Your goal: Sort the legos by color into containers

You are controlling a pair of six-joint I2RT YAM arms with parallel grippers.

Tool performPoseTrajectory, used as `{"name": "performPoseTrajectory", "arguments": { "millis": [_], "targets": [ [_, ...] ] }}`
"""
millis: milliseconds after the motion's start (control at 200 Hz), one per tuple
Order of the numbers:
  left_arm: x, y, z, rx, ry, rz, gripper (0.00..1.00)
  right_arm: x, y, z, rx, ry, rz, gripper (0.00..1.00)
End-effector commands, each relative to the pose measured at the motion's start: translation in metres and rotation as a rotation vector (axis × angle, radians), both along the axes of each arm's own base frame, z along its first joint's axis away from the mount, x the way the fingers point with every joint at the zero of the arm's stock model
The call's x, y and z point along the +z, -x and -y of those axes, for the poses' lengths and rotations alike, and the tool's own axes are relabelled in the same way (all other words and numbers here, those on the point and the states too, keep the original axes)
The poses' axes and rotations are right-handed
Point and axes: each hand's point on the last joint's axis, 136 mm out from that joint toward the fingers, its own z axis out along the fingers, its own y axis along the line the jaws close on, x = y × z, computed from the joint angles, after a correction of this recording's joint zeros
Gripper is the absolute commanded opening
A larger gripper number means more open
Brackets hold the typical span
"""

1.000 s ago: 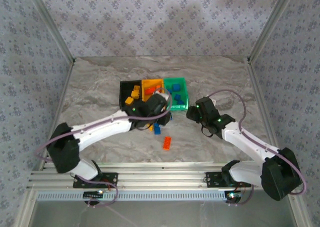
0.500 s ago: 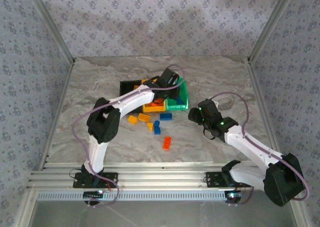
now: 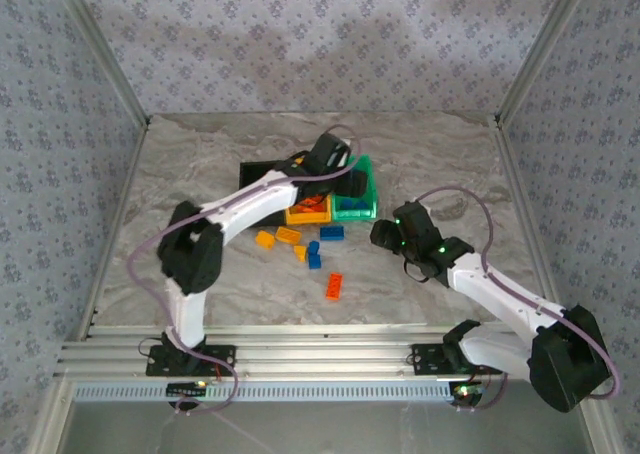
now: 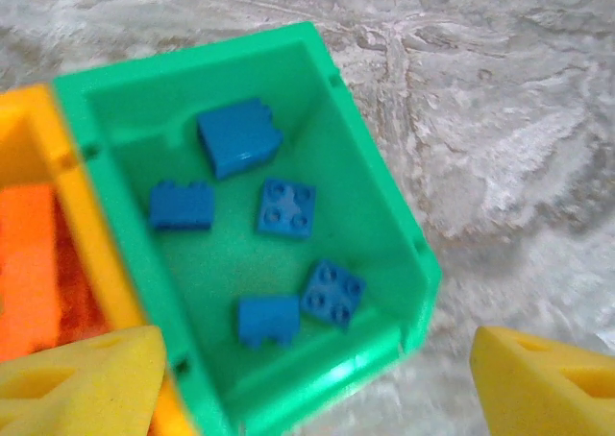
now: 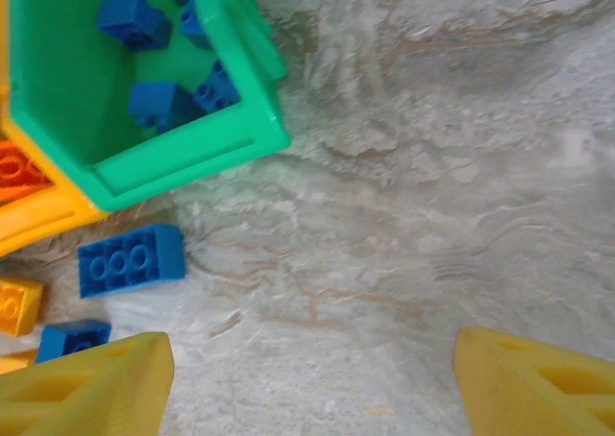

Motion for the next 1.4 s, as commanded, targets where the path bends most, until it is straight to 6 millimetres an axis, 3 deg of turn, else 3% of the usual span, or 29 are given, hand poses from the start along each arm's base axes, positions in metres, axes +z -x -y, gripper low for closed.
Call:
{"name": "performPoseTrajectory", "arguments": {
  "millis": [0,55,100,305,395,475,620,795,939,1109,1264,1394],
  "targets": [
    [0.071,0.027,-0.014,0.009,0.195,0.108,0.86,0.004,0.004,-0.018,0.069,-0.002,0.016,0.78],
    [0.073,0.047,-0.028,0.017,0.213,0.117,0.89,0.004,0.006,-0.027,0.096,0.0,0.018,0.78],
    [0.07,0.064,-0.039,0.022,0.205,0.119,0.99,0.003,0.009,-0.036,0.125,0.005,0.015,0.78],
    [0.037,0.125,-0.112,0.138,0.166,0.107,1.0,-0.013,0.026,-0.086,0.285,0.042,-0.043,0.79],
    [0.012,0.143,-0.149,0.225,0.15,0.084,0.99,-0.025,0.037,-0.106,0.347,0.067,-0.086,0.79],
    [0.001,0.156,-0.173,0.272,0.155,0.079,0.99,-0.036,0.047,-0.122,0.398,0.092,-0.118,0.79],
    [-0.016,0.172,-0.202,0.335,0.138,0.064,0.99,-0.058,0.062,-0.125,0.402,0.187,-0.194,0.77],
    [-0.029,0.18,-0.218,0.377,0.124,0.049,0.99,-0.08,0.076,-0.116,0.388,0.303,-0.264,0.75],
    [-0.036,0.181,-0.223,0.392,0.126,0.046,0.99,-0.088,0.079,-0.114,0.391,0.348,-0.286,0.72],
    [-0.039,0.182,-0.225,0.399,0.112,0.046,1.0,-0.092,0.082,-0.112,0.399,0.365,-0.307,0.57],
    [-0.039,0.181,-0.226,0.398,0.105,0.05,1.0,-0.088,0.081,-0.111,0.404,0.353,-0.292,0.42],
    [-0.039,0.182,-0.227,0.401,0.099,0.051,1.0,-0.067,0.074,-0.116,0.419,0.319,-0.222,0.37]
  ]
}}
